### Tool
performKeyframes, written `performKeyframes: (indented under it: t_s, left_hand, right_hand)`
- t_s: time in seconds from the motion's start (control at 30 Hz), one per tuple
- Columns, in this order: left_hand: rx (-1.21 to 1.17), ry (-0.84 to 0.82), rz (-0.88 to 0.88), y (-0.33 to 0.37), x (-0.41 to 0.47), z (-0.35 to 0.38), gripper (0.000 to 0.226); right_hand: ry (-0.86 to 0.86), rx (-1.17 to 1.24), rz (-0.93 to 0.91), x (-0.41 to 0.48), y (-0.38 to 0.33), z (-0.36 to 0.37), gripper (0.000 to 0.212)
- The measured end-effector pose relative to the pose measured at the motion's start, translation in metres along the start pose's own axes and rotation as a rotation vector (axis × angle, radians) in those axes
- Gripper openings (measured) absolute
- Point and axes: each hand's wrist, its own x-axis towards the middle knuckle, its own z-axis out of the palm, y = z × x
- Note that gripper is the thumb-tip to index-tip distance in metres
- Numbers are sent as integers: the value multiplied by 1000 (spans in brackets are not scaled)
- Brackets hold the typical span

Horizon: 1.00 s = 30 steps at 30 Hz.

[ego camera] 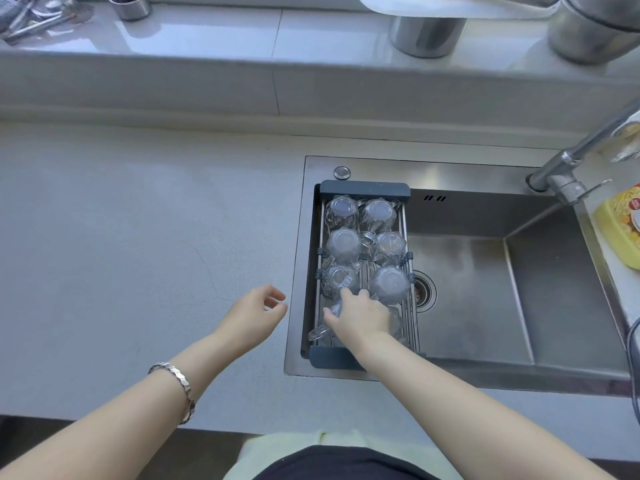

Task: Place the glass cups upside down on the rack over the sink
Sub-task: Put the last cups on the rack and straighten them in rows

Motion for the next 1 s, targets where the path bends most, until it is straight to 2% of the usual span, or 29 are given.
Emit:
performKeyframes:
  t_s: [0.23, 1.0]
  left_hand:
    - [45, 4, 6, -3, 3, 2, 27]
    - [177, -64, 1, 2, 11, 0, 30]
  right_hand:
    - [86, -96, -116, -3, -4, -3, 42]
    - [-26, -157, -171, 11, -10, -7, 39]
